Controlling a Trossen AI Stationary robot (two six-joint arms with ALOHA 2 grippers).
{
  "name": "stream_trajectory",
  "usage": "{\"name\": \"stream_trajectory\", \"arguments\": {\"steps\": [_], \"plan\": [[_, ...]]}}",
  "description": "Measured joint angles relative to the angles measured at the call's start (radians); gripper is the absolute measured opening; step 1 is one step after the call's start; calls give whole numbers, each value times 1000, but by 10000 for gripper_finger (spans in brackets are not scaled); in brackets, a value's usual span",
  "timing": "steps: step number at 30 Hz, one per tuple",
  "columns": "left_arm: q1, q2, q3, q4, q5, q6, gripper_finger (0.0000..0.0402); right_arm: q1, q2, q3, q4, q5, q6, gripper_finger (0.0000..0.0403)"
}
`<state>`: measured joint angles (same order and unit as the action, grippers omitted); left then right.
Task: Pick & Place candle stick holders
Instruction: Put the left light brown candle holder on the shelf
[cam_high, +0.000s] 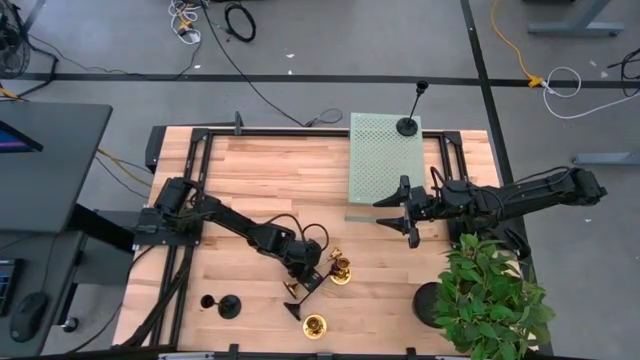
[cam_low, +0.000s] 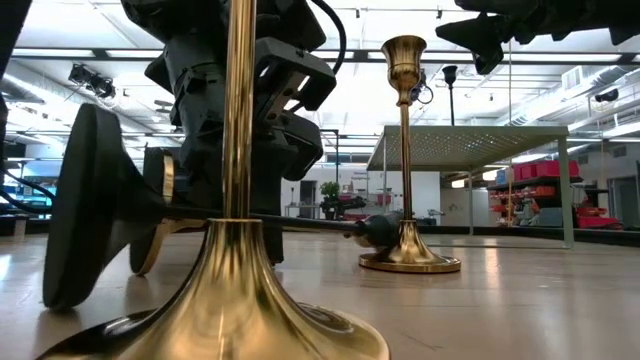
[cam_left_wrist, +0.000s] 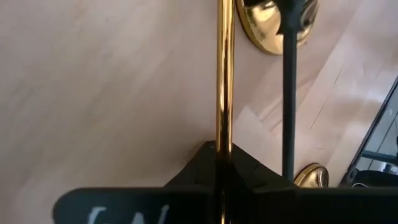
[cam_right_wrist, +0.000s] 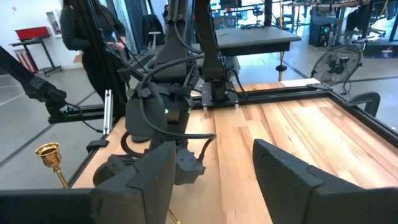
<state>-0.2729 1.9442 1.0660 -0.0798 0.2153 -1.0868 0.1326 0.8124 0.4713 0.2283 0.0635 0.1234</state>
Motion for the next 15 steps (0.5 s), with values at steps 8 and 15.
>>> {"name": "stream_trajectory", "arguments": {"steps": [8,15], "plan": [[19,-17,0,-18,-9,51,9,0,0,0,-1,0,0,212],[40,-76,0,-126,-80,98,12,0,0,-1,-8,4,4,212]]}}
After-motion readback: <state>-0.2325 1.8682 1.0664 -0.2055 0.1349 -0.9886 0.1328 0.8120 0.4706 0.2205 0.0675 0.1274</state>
